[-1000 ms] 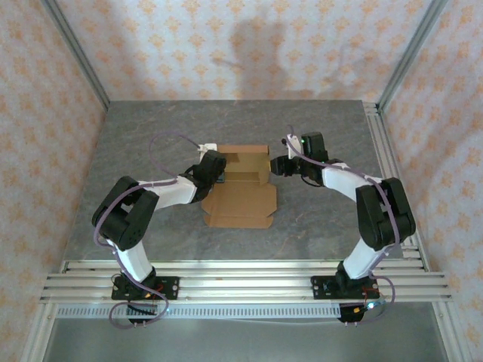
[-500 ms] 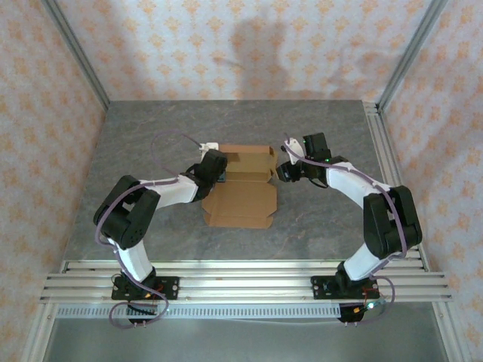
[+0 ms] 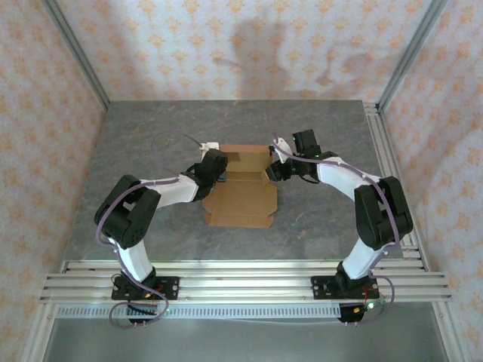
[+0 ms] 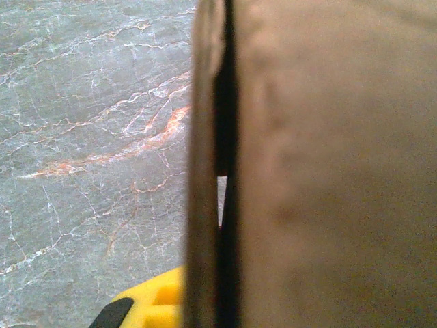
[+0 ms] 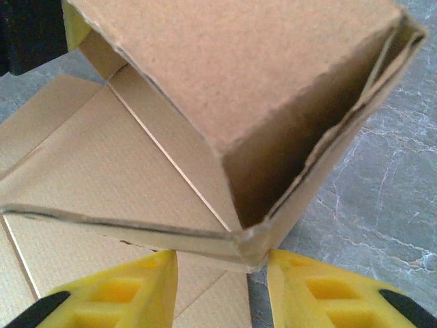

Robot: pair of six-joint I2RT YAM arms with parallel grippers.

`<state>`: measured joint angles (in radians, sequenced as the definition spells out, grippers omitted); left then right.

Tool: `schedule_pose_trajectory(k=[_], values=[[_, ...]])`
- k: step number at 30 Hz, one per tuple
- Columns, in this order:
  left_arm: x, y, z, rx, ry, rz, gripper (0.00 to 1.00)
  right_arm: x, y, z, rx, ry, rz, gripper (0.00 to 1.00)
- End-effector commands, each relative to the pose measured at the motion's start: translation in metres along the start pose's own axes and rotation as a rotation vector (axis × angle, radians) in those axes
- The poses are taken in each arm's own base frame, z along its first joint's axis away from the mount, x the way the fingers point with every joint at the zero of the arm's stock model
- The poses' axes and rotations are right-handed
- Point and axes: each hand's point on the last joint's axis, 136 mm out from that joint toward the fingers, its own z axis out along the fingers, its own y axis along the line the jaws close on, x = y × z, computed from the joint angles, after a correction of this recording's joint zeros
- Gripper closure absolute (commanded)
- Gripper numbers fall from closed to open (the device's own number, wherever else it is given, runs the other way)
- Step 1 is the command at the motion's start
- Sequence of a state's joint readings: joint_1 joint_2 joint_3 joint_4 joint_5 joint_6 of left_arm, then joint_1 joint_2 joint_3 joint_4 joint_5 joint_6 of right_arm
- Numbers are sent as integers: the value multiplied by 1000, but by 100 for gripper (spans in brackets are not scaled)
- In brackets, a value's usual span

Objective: Fold the paper box

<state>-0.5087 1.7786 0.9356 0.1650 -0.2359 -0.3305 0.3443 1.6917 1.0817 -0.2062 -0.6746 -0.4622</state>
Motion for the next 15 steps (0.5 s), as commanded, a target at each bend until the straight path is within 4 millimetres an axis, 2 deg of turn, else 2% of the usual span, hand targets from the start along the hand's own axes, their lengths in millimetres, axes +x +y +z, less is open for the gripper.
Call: schedule_pose_trajectory(k=[1, 8, 15], values=[[61, 8, 9, -18, 196, 90, 100, -19, 5, 4, -22, -40, -52, 63], [60, 6, 9, -14, 196, 88, 100, -26, 16, 21, -15, -23, -91, 67], [62, 9, 8, -21, 196, 97, 100, -32, 10, 29, 33, -46, -59, 72]])
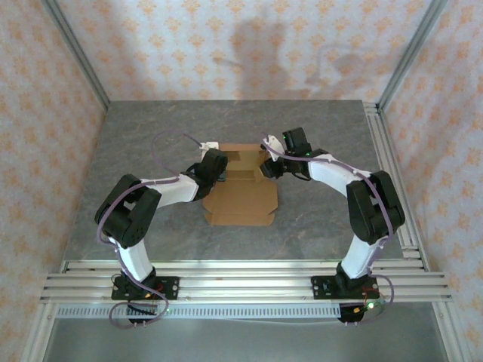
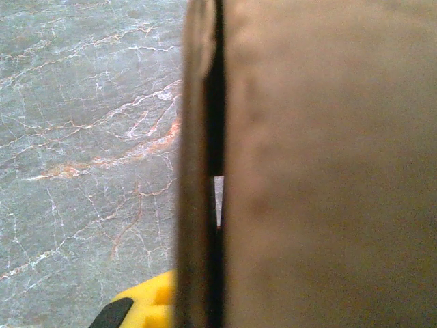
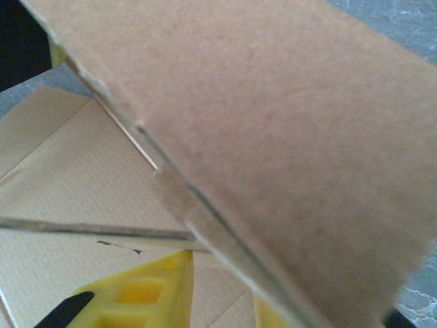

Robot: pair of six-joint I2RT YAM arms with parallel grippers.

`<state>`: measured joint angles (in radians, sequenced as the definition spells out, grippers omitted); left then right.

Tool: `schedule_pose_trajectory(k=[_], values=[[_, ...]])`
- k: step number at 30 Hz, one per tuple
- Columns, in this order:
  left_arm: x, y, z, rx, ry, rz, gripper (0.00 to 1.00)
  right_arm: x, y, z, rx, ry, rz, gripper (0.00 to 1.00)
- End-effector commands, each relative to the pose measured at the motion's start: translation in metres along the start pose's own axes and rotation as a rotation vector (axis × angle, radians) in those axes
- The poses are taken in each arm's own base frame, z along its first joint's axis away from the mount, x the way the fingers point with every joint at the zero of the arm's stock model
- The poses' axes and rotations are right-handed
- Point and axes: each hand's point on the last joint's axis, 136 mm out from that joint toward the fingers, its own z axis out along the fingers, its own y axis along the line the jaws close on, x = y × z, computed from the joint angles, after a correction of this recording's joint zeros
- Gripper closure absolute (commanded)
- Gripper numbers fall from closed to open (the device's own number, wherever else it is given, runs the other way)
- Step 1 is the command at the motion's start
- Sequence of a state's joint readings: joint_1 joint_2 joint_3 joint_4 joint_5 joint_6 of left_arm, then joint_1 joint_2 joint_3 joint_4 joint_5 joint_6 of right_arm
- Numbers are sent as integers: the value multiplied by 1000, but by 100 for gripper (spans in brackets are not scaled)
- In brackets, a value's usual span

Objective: Fold the paper box

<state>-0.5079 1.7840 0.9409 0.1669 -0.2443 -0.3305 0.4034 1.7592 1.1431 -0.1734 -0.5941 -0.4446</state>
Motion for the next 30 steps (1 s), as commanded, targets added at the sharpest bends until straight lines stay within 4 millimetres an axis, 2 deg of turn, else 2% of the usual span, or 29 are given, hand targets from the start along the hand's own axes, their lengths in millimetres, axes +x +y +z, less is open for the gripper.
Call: schedule_pose_trajectory(k=[1, 4, 7, 11, 17, 22, 27, 30], values=[[64, 9, 7, -15, 201, 99, 100, -19, 5, 6, 8, -59, -15, 72], [64, 9, 6, -13, 199, 98, 100, -20, -5, 3, 70, -67, 6, 72], [64, 9, 7, -14, 198, 96, 100, -20, -11, -5, 129, -93, 15, 56], [63, 9, 7, -14, 199, 99, 100, -14, -14, -14, 178, -113, 23, 52], [63, 6, 8, -2, 200, 96, 100, -4, -19, -10, 198, -80, 47, 58], [63, 8, 5, -9, 196, 99, 100, -9, -23, -16, 217, -111, 72, 68], [66, 8, 7, -9, 203, 96, 100, -10, -17, -8, 170, -115, 94, 70], [67, 7, 7, -4, 204, 91, 100, -12, -20, -6, 189, -130, 121, 73]])
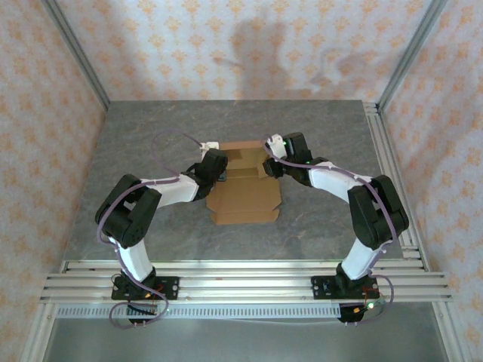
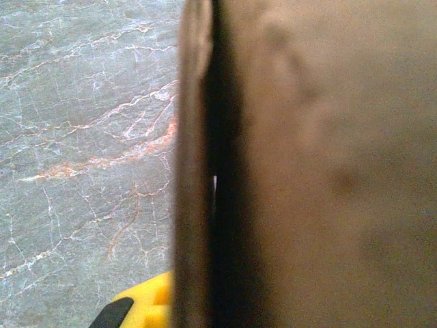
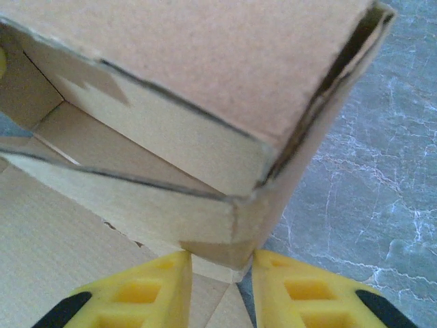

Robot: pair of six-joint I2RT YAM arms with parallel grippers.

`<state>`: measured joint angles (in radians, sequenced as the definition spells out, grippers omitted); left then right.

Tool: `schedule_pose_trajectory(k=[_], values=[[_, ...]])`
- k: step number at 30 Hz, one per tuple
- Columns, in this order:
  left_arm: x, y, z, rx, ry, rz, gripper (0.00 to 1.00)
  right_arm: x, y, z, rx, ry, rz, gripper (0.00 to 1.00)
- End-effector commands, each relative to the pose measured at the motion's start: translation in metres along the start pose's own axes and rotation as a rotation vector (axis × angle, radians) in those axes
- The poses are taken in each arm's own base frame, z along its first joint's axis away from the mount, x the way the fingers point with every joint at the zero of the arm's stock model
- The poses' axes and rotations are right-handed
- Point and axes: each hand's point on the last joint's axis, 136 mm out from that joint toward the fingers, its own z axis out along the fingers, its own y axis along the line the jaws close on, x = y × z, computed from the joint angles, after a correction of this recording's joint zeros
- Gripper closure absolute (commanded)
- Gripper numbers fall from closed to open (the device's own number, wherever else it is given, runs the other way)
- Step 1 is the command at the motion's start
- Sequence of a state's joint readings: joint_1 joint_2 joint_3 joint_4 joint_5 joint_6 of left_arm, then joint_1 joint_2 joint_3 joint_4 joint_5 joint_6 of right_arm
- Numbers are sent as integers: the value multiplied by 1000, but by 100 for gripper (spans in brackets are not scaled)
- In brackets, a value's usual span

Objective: Fold the paper box

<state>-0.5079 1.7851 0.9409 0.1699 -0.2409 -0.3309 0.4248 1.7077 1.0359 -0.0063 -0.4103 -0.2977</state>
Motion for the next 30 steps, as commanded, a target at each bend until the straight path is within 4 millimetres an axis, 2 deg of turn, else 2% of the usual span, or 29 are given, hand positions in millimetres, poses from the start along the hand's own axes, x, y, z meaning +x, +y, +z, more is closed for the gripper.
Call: schedule_pose_trajectory(k=[1, 2, 6, 9, 23, 29, 30], values=[[66, 8, 7, -8, 204, 93, 100, -13, -1, 0, 22, -59, 39, 74], [66, 8, 7, -7, 204, 93, 100, -14, -4, 0, 38, -65, 52, 74], [66, 8, 7, -10, 205, 98, 100, -13, -19, -2, 124, -98, 97, 61], [67, 8, 8, -10, 207, 99, 100, -10, -20, -1, 133, -89, 96, 60], [70, 7, 10, -2, 214, 95, 100, -21, -9, 9, 55, -129, 118, 72], [71, 6, 11, 0, 215, 96, 100, -17, -17, 12, 110, -125, 131, 76], [70, 5, 11, 2, 215, 96, 100, -18, -19, 12, 120, -131, 137, 79]])
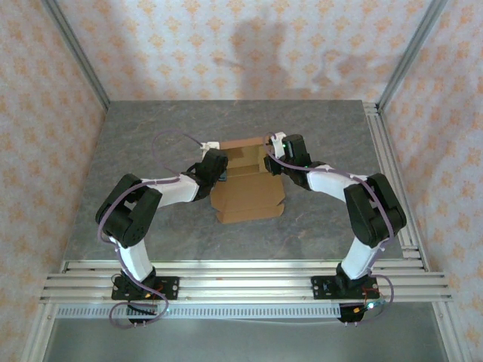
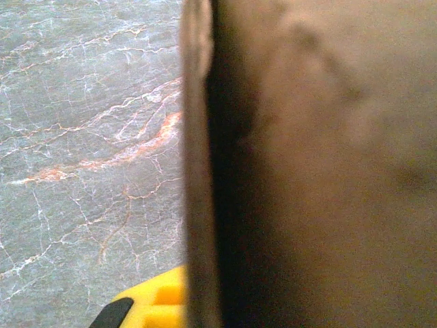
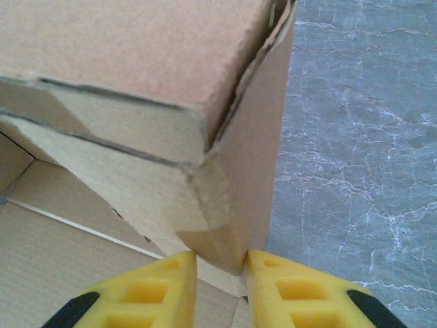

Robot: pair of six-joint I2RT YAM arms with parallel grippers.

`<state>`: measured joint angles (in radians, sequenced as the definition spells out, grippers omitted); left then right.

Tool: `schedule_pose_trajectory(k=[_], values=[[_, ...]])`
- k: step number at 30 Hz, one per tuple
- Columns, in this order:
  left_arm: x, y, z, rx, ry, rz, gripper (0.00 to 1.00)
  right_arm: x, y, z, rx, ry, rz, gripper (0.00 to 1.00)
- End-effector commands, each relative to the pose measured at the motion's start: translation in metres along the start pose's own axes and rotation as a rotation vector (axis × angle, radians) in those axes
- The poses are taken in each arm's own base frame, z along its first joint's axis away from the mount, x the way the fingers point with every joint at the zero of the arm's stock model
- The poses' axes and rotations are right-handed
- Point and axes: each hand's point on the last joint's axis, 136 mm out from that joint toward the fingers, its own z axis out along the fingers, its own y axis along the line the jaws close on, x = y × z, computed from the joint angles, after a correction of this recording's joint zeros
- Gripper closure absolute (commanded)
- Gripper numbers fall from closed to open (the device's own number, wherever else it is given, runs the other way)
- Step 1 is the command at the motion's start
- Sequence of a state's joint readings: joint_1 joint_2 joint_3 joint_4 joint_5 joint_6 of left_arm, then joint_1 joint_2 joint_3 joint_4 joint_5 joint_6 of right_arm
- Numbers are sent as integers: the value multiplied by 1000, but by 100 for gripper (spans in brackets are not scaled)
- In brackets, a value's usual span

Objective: Fold the paper box

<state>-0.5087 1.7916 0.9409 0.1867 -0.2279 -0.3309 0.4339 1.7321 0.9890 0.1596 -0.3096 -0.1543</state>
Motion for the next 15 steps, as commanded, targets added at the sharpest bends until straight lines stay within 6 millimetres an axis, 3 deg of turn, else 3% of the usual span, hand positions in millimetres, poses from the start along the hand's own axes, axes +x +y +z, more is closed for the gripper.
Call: schedule_pose_trajectory(k=[1, 8, 12, 15], values=[[71, 10, 9, -15, 222, 97, 100, -10, -3, 4, 32, -40, 20, 80], [71, 9, 10, -15, 223, 100, 100, -10, -8, 8, 81, -45, 18, 87], [71, 9, 9, -16, 223, 104, 100, -7, -7, 11, 74, -37, 19, 74], [71, 9, 9, -15, 224, 105, 100, -7, -8, 13, 77, -33, 26, 73]])
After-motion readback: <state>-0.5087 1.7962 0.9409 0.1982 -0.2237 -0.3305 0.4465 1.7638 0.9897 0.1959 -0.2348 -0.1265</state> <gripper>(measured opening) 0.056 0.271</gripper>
